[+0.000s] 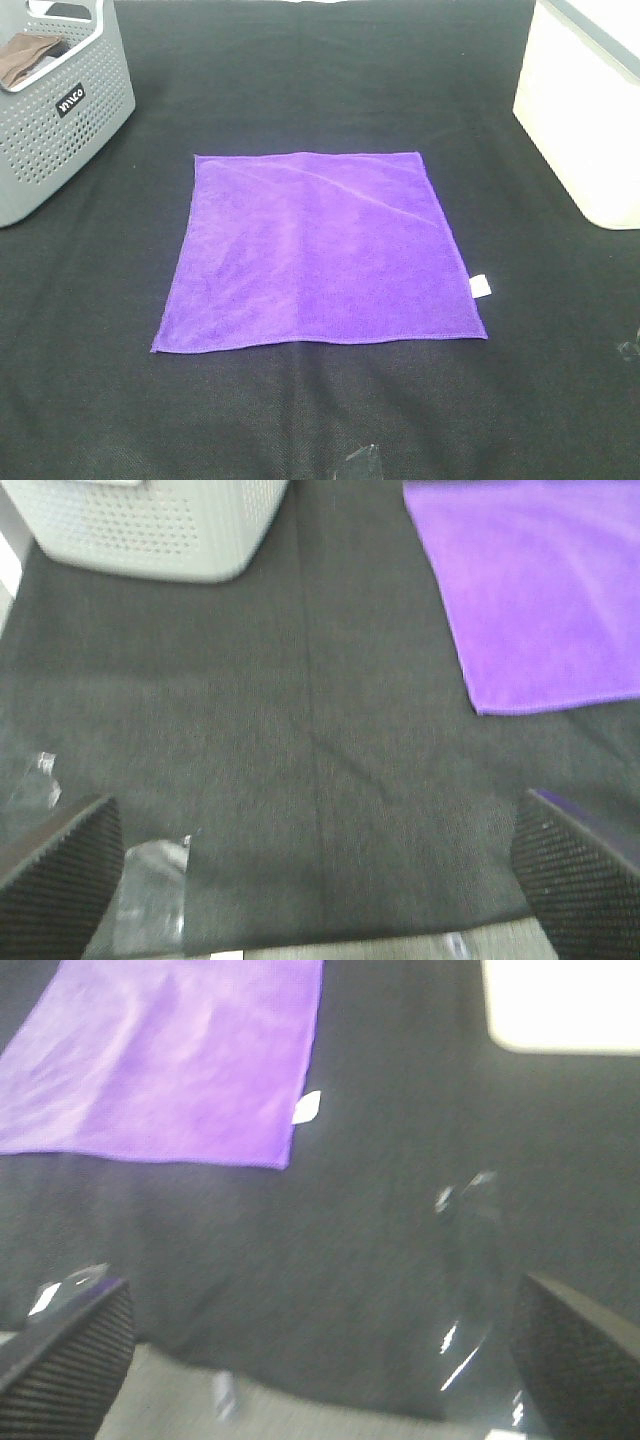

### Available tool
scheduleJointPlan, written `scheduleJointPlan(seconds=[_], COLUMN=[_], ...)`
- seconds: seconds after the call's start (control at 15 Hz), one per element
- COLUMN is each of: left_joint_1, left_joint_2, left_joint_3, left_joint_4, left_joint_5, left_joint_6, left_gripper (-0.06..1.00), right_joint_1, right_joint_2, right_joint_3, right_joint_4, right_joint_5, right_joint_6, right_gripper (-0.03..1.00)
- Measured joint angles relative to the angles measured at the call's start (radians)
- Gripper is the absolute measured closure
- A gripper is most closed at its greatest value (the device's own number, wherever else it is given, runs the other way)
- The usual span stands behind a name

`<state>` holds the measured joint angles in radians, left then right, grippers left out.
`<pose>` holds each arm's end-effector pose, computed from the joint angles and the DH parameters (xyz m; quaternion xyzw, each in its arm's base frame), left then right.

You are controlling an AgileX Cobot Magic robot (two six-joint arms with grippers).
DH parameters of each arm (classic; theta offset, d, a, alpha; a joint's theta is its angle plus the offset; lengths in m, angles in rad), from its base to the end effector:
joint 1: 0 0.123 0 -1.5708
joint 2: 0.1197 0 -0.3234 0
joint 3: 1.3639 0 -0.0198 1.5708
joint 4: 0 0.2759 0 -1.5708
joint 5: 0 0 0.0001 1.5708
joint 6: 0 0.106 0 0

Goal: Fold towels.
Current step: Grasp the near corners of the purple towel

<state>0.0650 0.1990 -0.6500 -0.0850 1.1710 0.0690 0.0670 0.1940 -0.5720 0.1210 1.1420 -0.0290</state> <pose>0.0054 -0.0080 0.3203 0.0047 0.8912 -0.0121 0.4534 0.0115 0.0124 0.2984 -0.0443 0.8990 0.0686 0.4302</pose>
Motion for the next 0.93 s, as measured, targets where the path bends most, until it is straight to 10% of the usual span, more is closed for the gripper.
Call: scheduleJointPlan(seconds=[0.47, 0.73, 0.93], left_joint_1=[0.000, 0.000, 0.000], left_joint_2=[0.714, 1.004, 1.208], left_joint_3=[-0.186, -0.195, -0.232], left_joint_4=[0.000, -0.339, -0.485], left_joint_5=[-0.023, -0.100, -0.205], left_joint_6=[-0.022, 0.233, 0.375], left_gripper=[-0.04, -0.04, -0.04], right_joint_1=[0.000, -0.111, -0.255], right_joint_2=[0.826, 1.016, 1.151], right_joint_3=[-0.233, -0.234, -0.234], right_joint_4=[0.086, 0.176, 0.496], right_joint_5=[-0.108, -0.191, -0.216], right_joint_6=[-0.084, -0.185, -0.480], right_gripper=[0.01, 0.06, 0.09])
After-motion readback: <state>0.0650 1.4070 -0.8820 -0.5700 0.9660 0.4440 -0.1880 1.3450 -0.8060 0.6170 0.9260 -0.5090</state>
